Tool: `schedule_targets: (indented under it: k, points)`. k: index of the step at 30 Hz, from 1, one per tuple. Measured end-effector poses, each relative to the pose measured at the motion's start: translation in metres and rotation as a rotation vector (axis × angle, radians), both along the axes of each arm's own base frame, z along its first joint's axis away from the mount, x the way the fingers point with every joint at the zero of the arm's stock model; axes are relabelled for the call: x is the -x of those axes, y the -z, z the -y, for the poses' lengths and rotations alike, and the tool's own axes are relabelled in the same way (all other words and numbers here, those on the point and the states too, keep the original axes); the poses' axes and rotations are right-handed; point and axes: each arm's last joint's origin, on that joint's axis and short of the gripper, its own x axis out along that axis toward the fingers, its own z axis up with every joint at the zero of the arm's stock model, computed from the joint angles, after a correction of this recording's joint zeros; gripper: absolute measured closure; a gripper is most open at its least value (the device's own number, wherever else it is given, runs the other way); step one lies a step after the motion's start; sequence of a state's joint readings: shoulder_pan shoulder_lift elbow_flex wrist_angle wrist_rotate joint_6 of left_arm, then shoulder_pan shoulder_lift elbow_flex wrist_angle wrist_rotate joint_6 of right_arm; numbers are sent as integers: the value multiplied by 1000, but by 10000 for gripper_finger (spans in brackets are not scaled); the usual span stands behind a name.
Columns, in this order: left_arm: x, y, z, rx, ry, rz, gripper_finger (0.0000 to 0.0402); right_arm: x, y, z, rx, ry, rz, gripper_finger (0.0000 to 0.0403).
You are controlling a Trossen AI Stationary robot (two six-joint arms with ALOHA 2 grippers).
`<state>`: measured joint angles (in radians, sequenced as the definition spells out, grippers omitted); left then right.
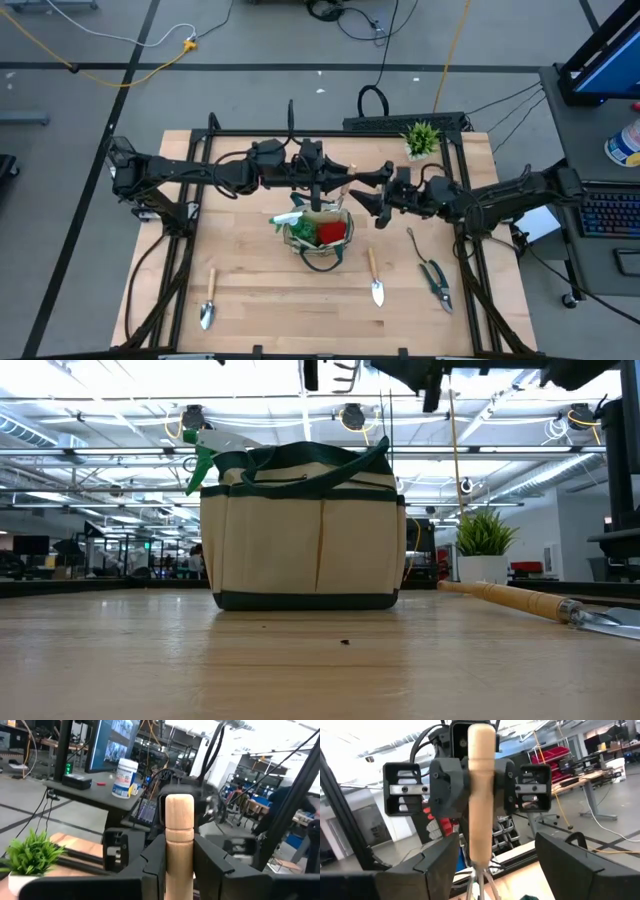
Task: Pick & Place Garden tools in Gardening bag
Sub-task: Put the left brown hand rake into the gardening bag
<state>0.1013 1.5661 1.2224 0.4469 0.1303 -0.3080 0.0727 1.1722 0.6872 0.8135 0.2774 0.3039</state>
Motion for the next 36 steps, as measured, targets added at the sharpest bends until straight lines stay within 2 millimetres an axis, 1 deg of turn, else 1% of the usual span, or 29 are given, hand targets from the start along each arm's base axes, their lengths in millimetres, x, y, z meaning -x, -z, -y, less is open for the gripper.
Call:
schedule_targets:
  k: [6, 9, 15, 19, 33, 34, 36]
  points:
    - [0, 2, 0, -2, -1, -17, 329, -13, -9, 1, 12, -35, 14, 151]
    - [0, 2, 0, -9, -1, -19, 329, -18, -11, 2, 12, -30, 11, 151]
    - [0, 3, 0, -9, -1, -33, 329, -22, -10, 1, 20, -29, 2, 159]
    - [0, 3, 0, -15, -1, -32, 329, -23, -8, 1, 22, -29, -29, 189]
    - [0, 3, 0, -17, 3, -34, 329, -23, -7, 3, 44, -19, -42, 332]
    - [0, 3, 0, -18, 3, -35, 329, -23, -7, 3, 43, -19, -41, 340]
    - [0, 4, 0, -17, 3, -47, 329, -23, -7, 3, 45, -17, -46, 341]
